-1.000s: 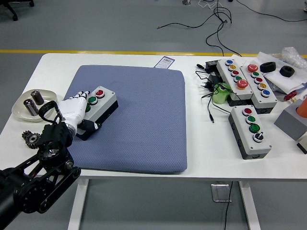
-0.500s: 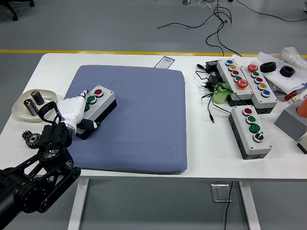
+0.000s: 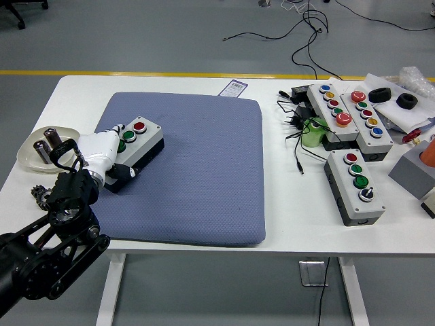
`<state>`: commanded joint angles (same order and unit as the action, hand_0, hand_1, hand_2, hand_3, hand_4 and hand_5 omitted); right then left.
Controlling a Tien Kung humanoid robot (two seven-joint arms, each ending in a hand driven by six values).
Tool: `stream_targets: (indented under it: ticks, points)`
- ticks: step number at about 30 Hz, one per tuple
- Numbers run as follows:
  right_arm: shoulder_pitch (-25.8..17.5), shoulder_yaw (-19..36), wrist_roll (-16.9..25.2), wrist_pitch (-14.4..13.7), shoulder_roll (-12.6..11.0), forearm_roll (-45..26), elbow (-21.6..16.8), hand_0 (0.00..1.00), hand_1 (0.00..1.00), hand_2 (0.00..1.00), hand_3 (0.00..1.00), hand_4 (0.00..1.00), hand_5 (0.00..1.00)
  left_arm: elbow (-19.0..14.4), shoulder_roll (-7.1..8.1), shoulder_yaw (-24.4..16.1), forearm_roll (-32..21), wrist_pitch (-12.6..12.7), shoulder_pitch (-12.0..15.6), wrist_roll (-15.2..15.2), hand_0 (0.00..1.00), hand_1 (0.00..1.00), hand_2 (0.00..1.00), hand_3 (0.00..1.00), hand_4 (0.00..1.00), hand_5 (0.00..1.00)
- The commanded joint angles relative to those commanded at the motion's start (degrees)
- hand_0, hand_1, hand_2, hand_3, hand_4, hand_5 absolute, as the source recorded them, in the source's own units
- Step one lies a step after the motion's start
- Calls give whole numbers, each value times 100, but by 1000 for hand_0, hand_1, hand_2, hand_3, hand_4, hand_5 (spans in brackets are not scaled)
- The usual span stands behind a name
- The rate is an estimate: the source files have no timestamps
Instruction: Pick up the button,place it on the desk,press the button,press the button
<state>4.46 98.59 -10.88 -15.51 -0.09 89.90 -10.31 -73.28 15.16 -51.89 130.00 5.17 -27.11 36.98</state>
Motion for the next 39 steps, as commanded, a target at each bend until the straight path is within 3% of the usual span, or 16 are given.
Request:
stream_targets:
  ticks: [2,4,5,10,13,17,20,23,27,39]
  points:
    - [2,-3,-2,0,0,-2,0,533,642,691,612,287,123,-26,97,71,-55,-84,-51,-36,22,2,2,400,844,175]
    - [5,-5,-5,0,-2,2,0,533,642,691,612,287,123,-34,238,176,-147,-241,-135,-378,22,2,2,400,844,175]
    - [6,-6,-4,-1,-3,-5,0,534,642,691,613,287,122,-30,330,247,-273,-324,-188,-629,27,2,2,390,842,259]
    - [8,-14,-7,-2,-5,-24,0,534,642,691,613,287,122,20,681,501,-860,-601,-370,-1782,27,2,2,390,842,259]
    - [7,-28,-12,-3,-8,-32,0,533,642,691,613,287,122,129,832,668,-1179,-572,-492,-2472,27,2,2,389,843,275]
    - [5,-36,-15,-4,-8,-33,0,533,642,691,613,287,122,306,945,871,-1546,-138,-652,-3440,27,2,2,389,843,275]
    - [5,-44,-15,-5,-8,-44,0,534,641,690,612,287,122,457,977,998,-1707,368,-751,-4020,32,2,2,386,848,296]
    - [7,-59,-18,-7,-7,-57,0,534,641,690,612,287,122,646,1006,1093,-1762,781,-841,-4340,32,2,2,386,848,296]
    - [8,-69,-21,-10,-6,-66,0,534,641,690,612,287,122,761,1119,1280,-1706,1038,-946,-4664,32,2,2,382,884,296]
    - [1,-83,-33,-13,-8,-87,0,537,641,690,612,286,123,630,1680,2055,-1256,1190,-1226,-4980,33,2,2,380,894,352]
